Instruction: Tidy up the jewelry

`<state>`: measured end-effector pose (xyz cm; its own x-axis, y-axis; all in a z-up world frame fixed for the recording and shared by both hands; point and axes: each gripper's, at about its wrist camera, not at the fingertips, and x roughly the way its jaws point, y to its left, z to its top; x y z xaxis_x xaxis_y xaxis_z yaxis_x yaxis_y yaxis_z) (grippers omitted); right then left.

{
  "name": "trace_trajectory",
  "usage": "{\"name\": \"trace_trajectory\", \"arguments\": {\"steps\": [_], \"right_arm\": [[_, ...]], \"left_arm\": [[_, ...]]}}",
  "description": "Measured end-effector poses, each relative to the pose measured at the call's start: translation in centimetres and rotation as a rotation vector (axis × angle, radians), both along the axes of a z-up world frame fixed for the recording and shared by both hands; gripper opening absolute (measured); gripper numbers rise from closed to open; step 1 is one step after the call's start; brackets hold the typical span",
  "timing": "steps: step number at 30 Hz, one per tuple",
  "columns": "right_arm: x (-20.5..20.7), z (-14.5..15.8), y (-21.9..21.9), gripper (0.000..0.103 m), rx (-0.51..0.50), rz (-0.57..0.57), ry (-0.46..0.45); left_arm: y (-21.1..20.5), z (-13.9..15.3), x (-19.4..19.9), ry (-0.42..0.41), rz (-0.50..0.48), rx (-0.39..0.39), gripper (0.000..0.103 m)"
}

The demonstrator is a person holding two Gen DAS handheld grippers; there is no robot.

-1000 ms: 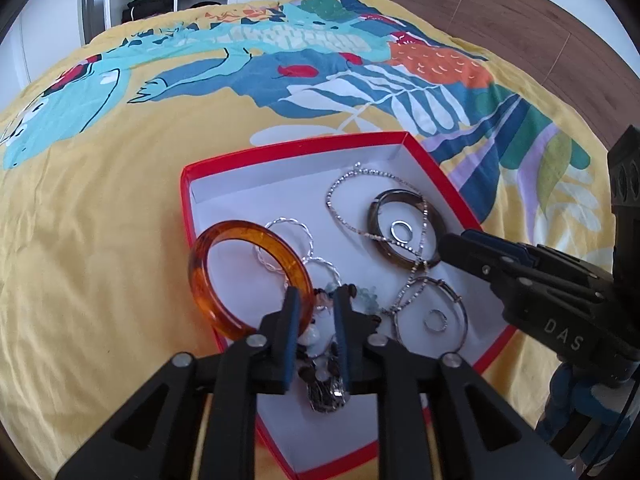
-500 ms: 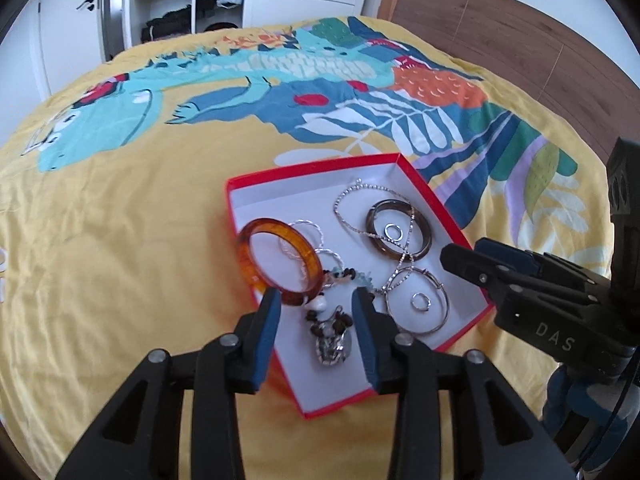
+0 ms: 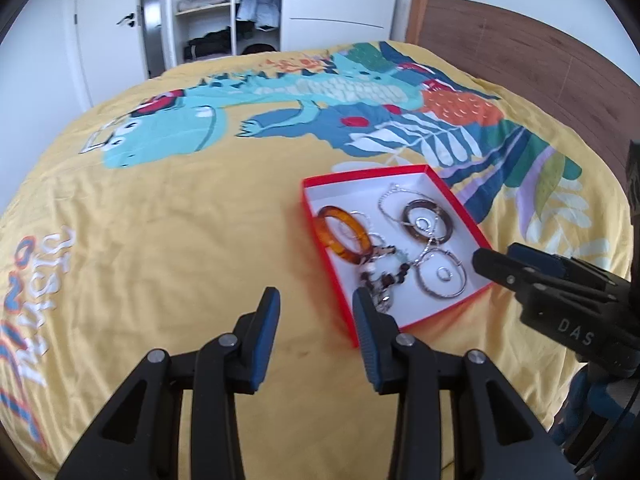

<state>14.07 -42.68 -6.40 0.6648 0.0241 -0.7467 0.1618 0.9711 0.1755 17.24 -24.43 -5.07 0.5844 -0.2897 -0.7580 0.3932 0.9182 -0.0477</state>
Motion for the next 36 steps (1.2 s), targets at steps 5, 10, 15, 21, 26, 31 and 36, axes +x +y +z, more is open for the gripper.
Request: {"name": "trace_trajectory", "arguments": {"steps": [5, 10, 15, 21, 26, 31, 36], "right_arm": [[-1.7, 1.2, 2.2, 0.057, -0.011, 0.015, -0.02], [-3.1, 2.0, 4.6, 0.062, -0.023, 0.035, -0.031], [-4.6, 2.6, 6.8, 0.065, -0.037, 0.051, -0.041], [-6.2, 3.1, 9.1, 0.067, -0.045, 0.069, -0.054], [-7.1, 3.2, 10.8, 0.068, -0.054, 0.089, -0.058], [-7.7, 3.3, 12.1, 0.068, -0.068, 0.105, -0.064], [-8.1, 3.1, 13.6, 0.07, -0.077, 0.131, -0.063]], "left_arm": [[3.0, 1.4, -1.9, -0.026, 0.04, 0.003, 0.036], [5.7, 2.6, -3.7, -0.043, 0.076, 0.016, 0.036], [8.4, 3.4, -5.6, -0.072, 0.114, 0.025, 0.036], [11.7, 4.1, -7.5, -0.083, 0.166, 0.016, 0.036], [13.6, 4.6, -8.7, -0.098, 0.207, 0.013, 0.036], [15.1, 4.9, -9.8, -0.104, 0.232, 0.014, 0.036], [16.2, 5.1, -10.6, -0.116, 0.25, 0.013, 0.036]]}}
